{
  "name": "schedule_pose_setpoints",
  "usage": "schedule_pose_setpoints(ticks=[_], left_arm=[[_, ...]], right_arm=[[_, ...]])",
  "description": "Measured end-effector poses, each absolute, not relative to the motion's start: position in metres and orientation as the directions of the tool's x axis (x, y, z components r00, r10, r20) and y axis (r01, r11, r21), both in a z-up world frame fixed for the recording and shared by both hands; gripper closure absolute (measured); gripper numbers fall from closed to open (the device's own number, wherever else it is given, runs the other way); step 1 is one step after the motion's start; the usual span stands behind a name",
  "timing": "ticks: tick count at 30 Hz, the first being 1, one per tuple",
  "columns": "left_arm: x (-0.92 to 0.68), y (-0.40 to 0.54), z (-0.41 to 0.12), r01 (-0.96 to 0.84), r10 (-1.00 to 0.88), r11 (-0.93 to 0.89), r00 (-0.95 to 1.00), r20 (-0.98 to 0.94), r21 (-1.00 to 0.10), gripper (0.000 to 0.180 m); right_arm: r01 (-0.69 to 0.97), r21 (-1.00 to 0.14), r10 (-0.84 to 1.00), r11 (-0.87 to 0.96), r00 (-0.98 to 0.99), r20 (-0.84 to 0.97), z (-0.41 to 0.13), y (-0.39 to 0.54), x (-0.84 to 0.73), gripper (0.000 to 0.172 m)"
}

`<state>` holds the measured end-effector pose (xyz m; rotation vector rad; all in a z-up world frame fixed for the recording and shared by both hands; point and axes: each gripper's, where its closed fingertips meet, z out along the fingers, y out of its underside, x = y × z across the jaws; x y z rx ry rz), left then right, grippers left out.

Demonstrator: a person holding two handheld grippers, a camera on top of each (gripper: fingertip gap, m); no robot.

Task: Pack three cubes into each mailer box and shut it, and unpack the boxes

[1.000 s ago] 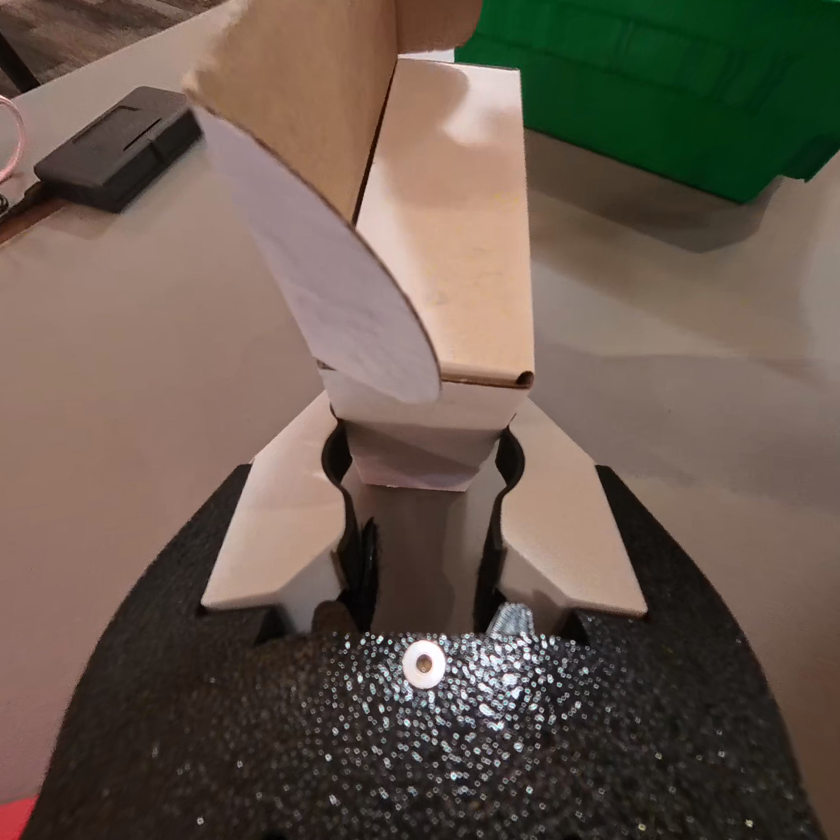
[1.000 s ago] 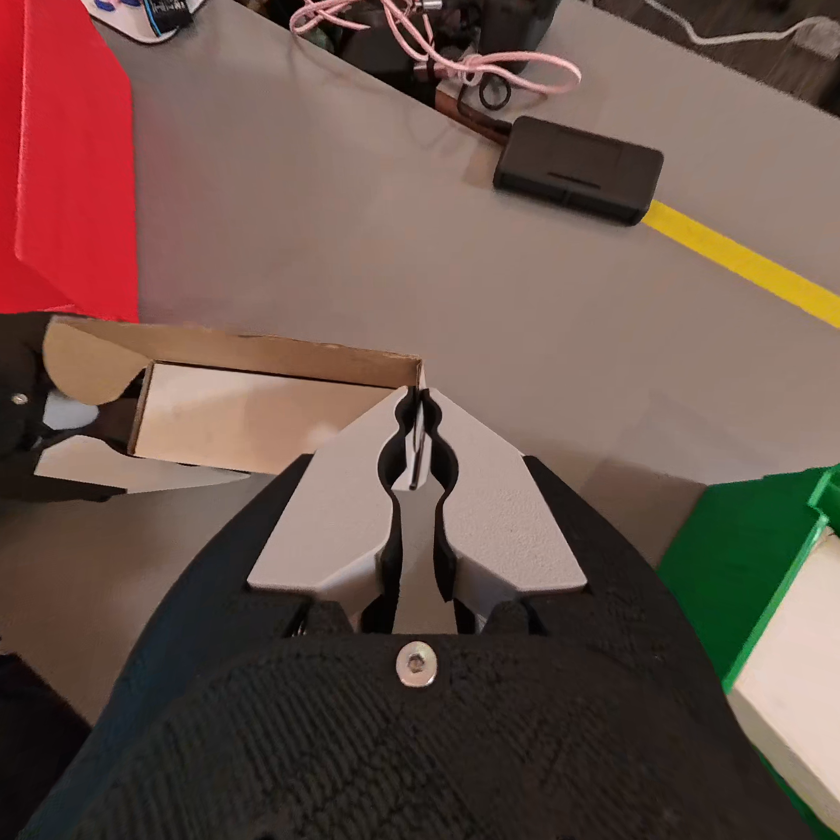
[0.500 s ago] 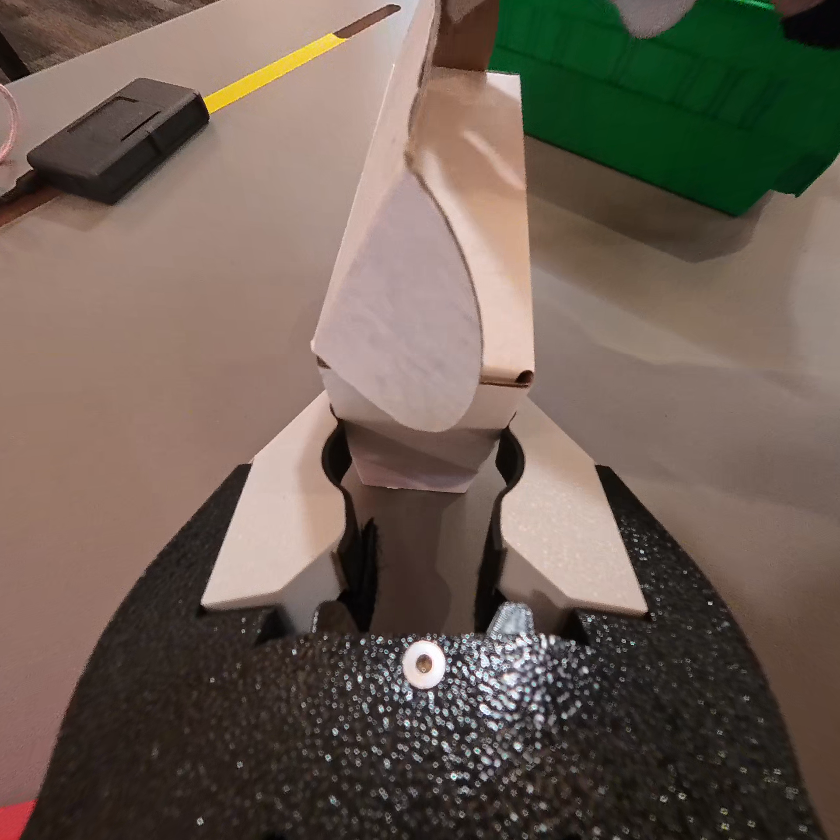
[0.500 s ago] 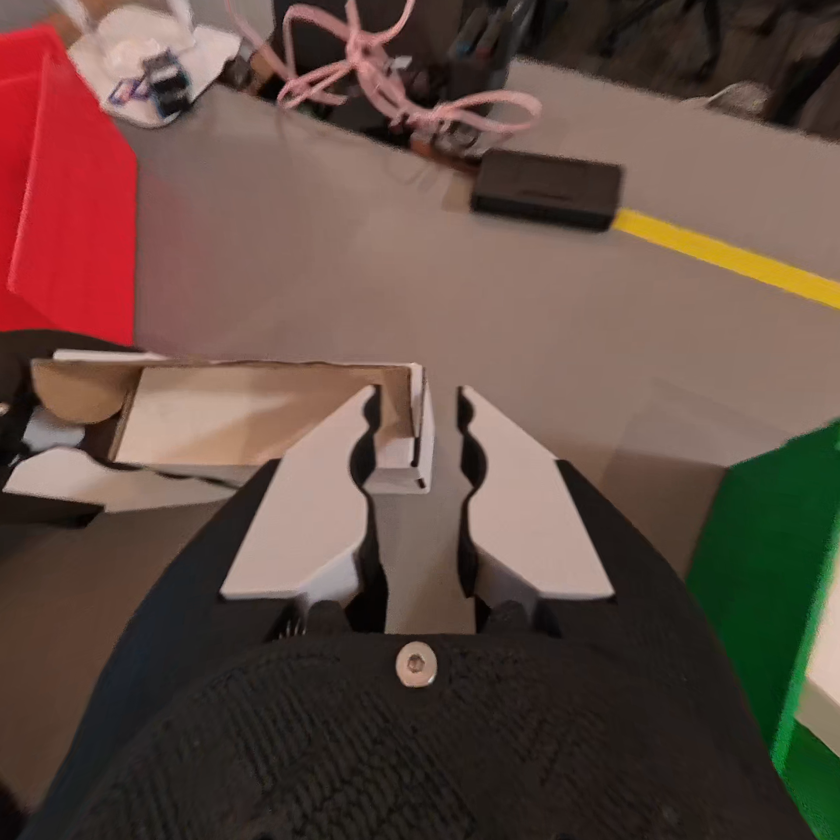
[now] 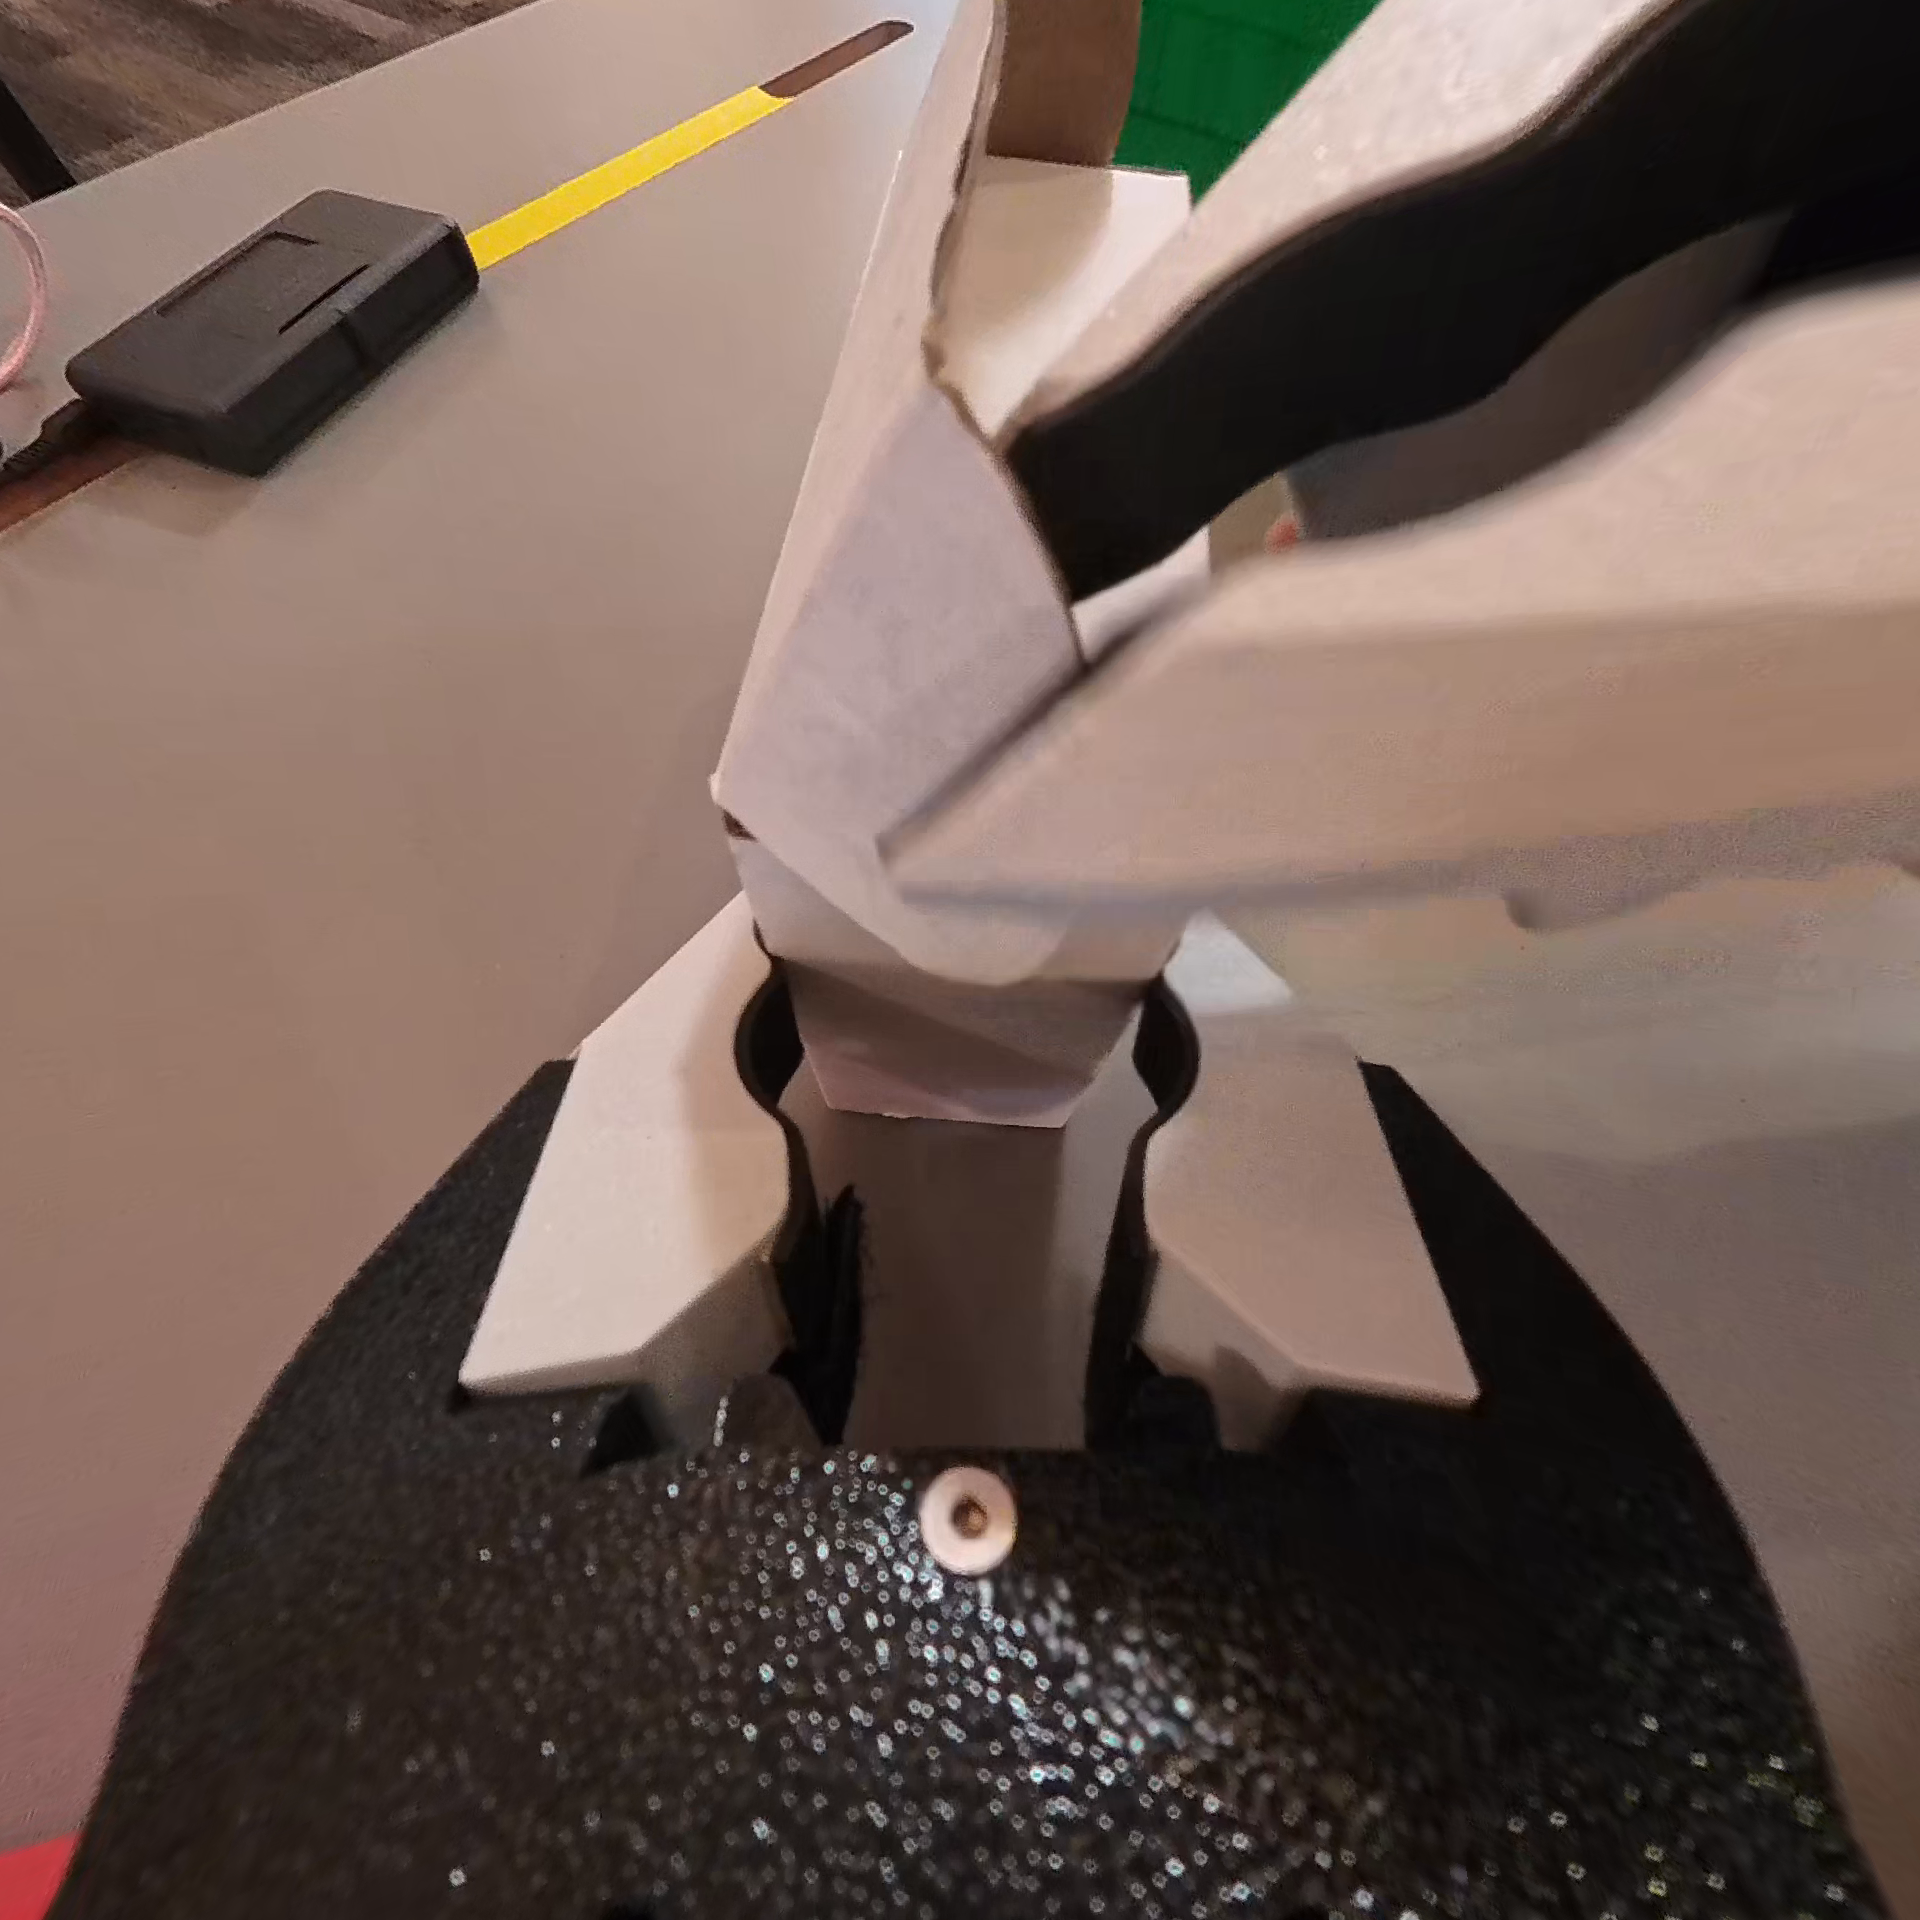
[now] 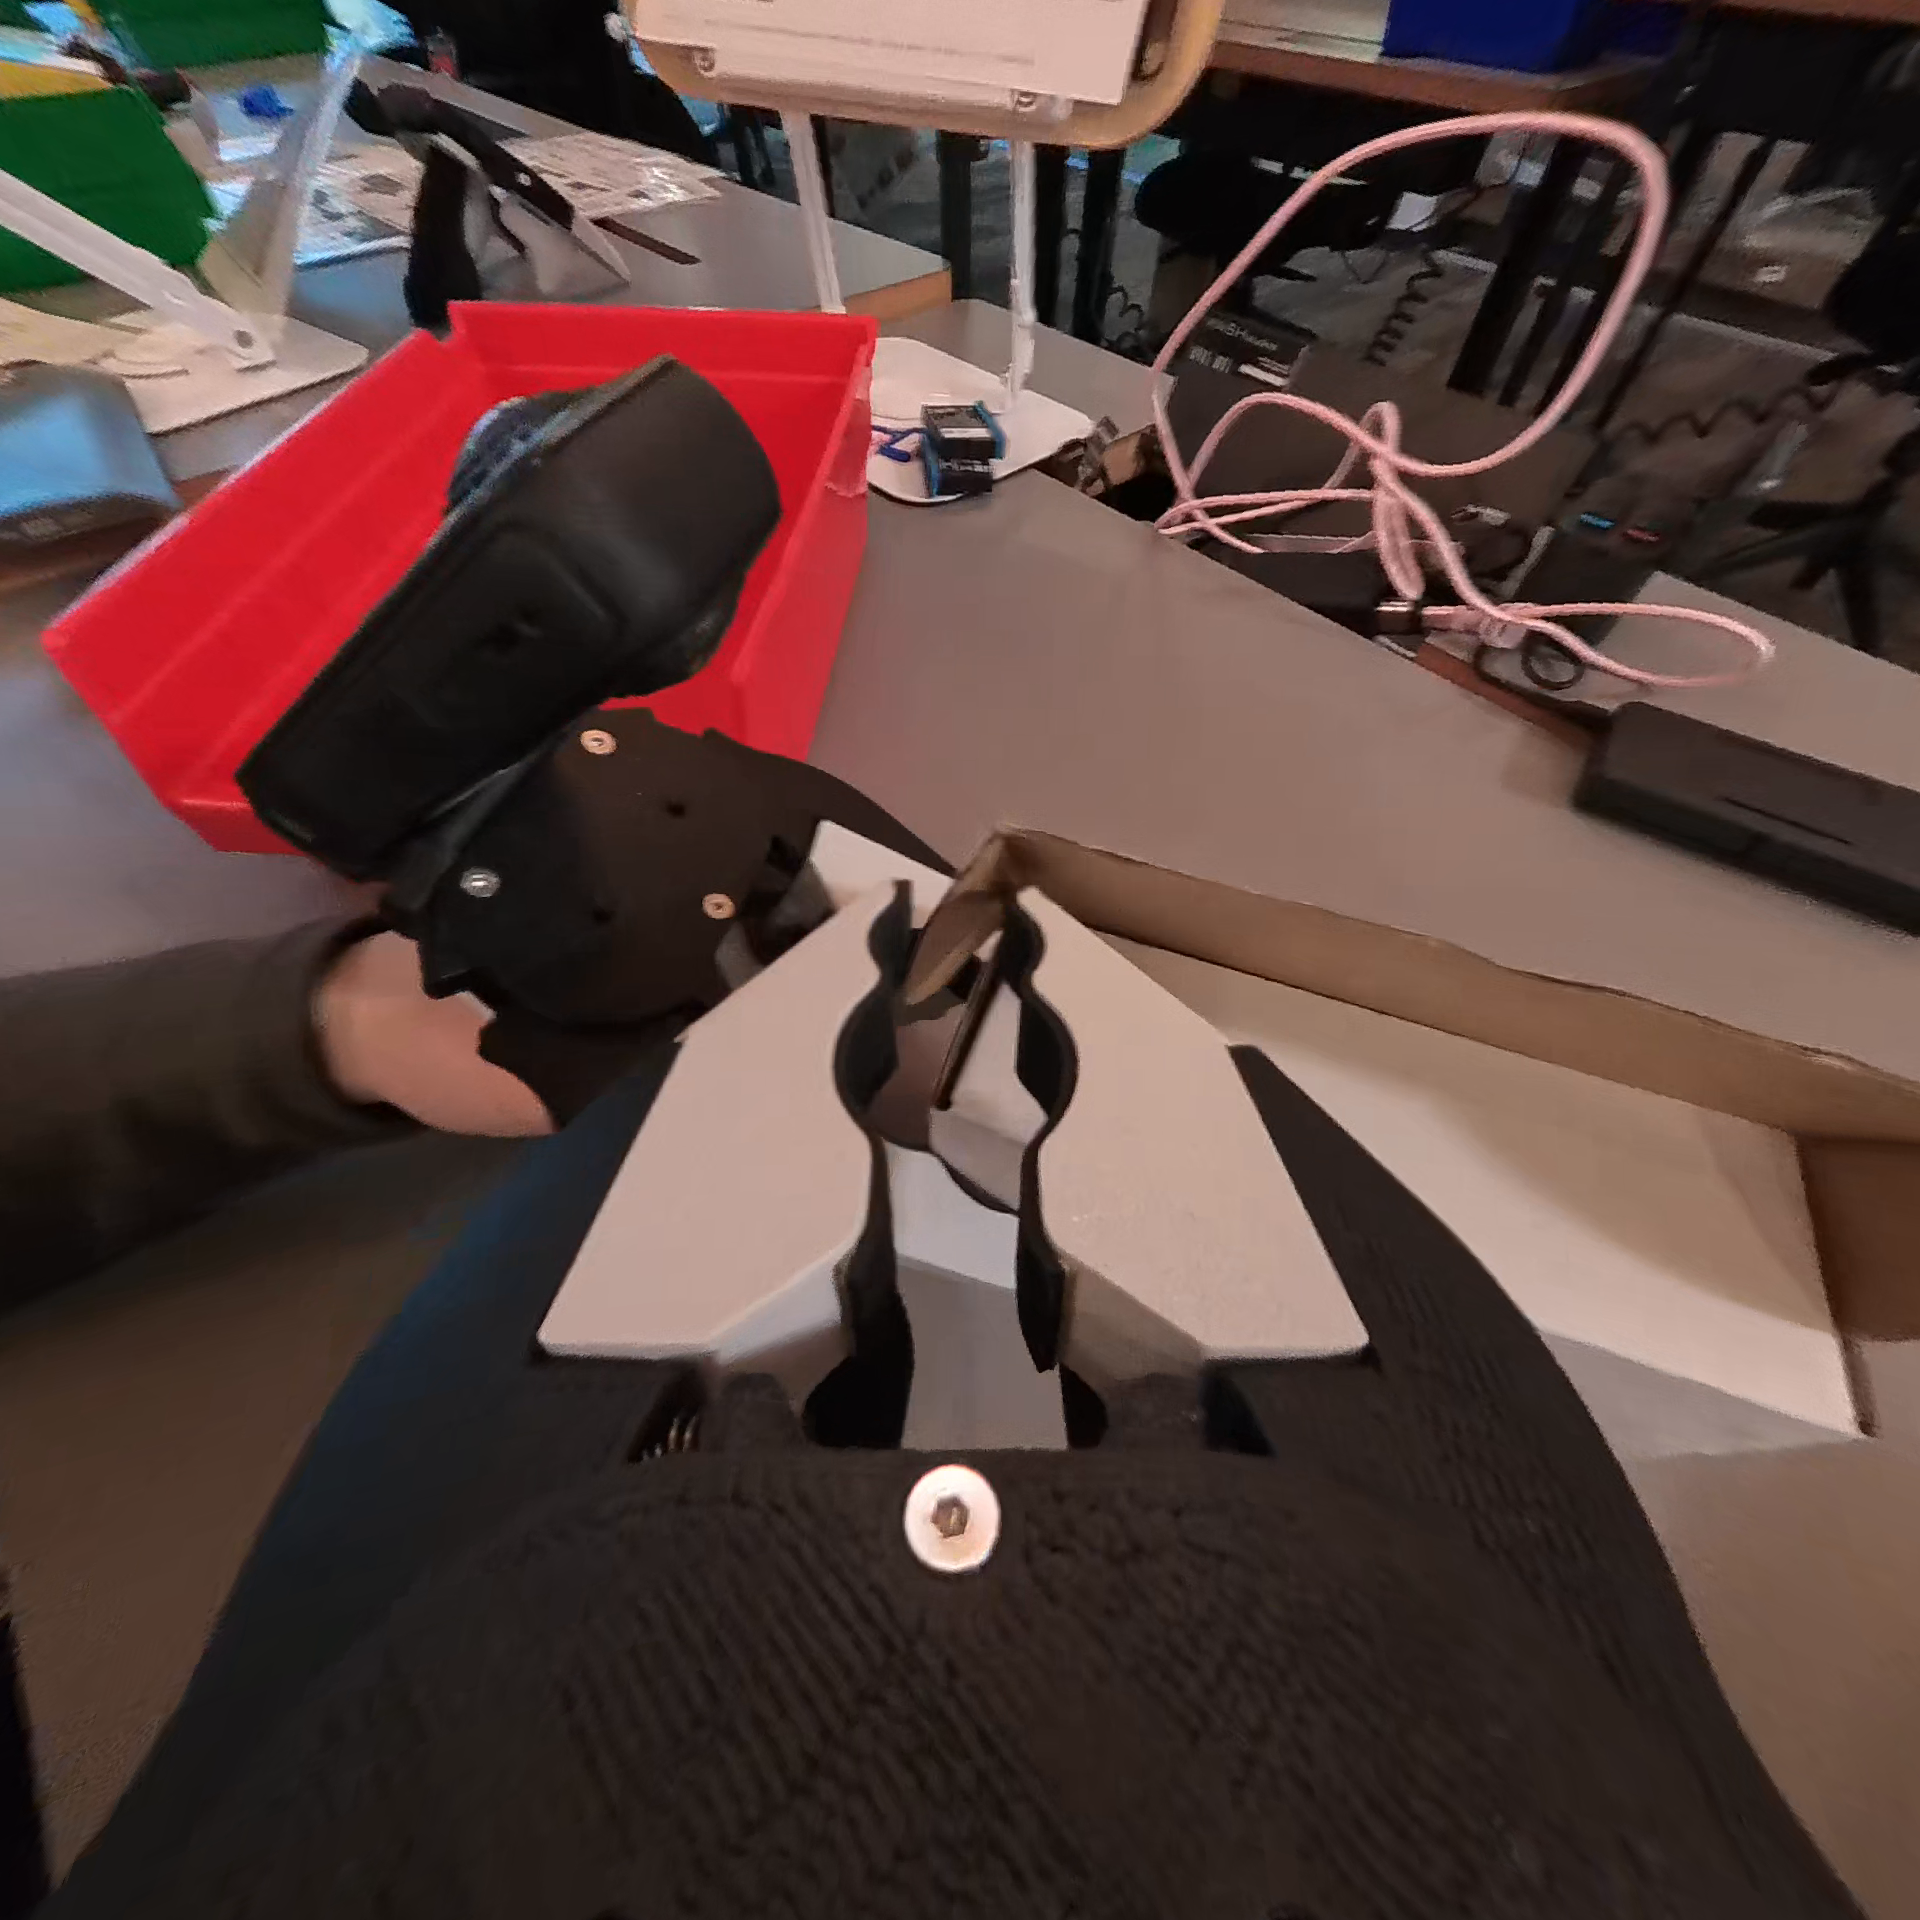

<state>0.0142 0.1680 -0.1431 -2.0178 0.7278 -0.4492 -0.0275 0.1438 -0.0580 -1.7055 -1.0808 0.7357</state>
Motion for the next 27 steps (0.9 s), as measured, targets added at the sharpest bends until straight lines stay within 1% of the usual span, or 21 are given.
schedule_pose_setpoints(ticks=[2,7,11,22,27], left_arm=[[0.014,0.168,-0.143,-0.312,-0.651,-0.409,0.758,0.035,-0.857,0.117],[0.014,0.168,-0.143,-0.31,-0.651,-0.407,0.758,0.034,-0.859,0.117],[0.014,0.168,-0.143,-0.318,-0.654,-0.399,0.756,0.024,-0.86,0.117],[0.014,0.168,-0.143,-0.312,-0.644,-0.41,0.764,0.03,-0.857,0.117],[0.014,0.168,-0.143,-0.31,-0.643,-0.413,0.765,0.034,-0.857,0.117]], right_arm=[[0.327,-0.935,0.896,-0.138,0.444,0.023,-0.056,0.148,-0.026,0.165],[0.326,-0.931,0.897,-0.165,0.442,-0.004,-0.054,0.15,-0.025,0.168],[0.352,-0.929,0.88,-0.113,0.469,0.071,-0.049,0.156,-0.023,0.172],[0.219,-0.938,0.874,-0.27,0.465,-0.143,-0.05,0.153,-0.023,0.17],[0.181,-0.929,0.862,-0.323,0.461,-0.21,-0.05,0.153,-0.024,0.169]])
